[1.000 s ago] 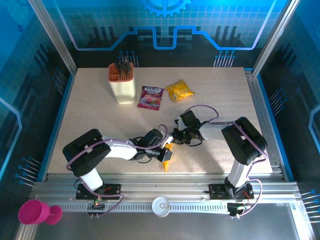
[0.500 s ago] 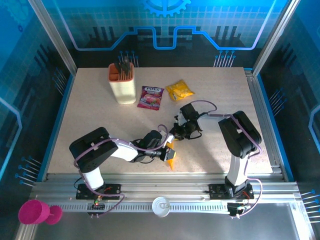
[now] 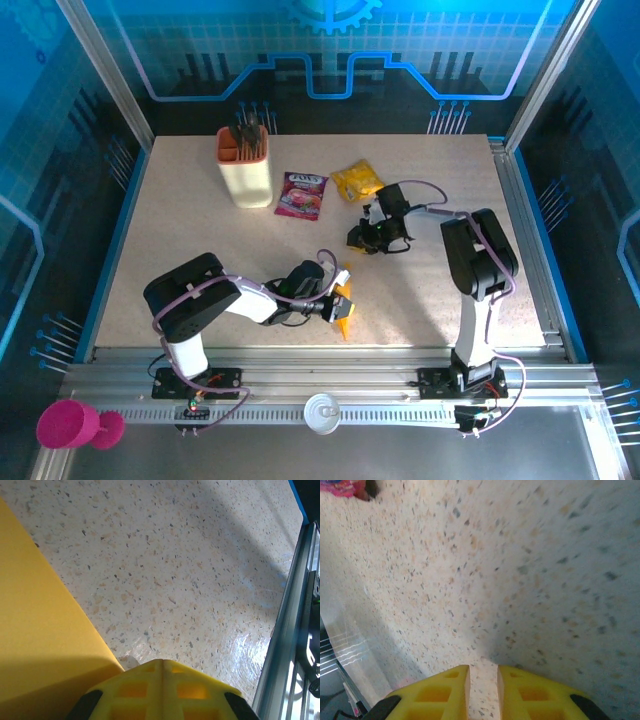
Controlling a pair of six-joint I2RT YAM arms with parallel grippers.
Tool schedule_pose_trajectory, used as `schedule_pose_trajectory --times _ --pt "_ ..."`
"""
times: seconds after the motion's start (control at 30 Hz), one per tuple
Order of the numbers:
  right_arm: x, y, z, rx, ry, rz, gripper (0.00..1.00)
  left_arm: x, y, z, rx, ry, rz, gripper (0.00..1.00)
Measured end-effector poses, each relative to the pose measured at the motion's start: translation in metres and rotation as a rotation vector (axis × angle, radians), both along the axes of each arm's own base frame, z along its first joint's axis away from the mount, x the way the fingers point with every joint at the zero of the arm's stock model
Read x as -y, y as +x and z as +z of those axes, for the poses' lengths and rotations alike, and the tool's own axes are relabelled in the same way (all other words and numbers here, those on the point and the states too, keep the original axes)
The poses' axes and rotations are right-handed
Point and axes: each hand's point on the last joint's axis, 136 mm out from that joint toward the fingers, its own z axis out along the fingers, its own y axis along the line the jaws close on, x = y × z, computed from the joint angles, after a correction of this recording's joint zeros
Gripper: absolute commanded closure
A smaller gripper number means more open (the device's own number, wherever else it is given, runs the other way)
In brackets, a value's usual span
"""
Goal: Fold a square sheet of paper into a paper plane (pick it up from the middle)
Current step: Perform the fifth fold on the wing at the bottom-center of the table.
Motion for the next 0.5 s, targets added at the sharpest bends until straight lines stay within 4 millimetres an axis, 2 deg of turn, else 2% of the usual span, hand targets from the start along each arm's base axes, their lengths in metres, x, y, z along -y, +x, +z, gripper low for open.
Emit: schedule_pose_trajectory --times 0.07,0.13,0.33,0.5 --pt "0.003 0.001 0.001 0.007 0.0 -0.002 0.83 0.0 0.0 0.0 0.0 0.0 0.0 1.0" --pt "0.004 -0.006 0.005 0.016 0.003 0.002 0.85 0.0 0.0 0.0 0.0 0.001 0.0 1.0" --pt "0.002 -0.051 0.02 0.044 0.018 0.039 0.91 0.0 0.0 0.0 0.003 0.01 -0.008 1.0" --pt "-0.016 -0.083 0.007 0.015 0.027 0.082 0.94 0.001 0.0 0.0 0.006 0.015 -0.013 1.0"
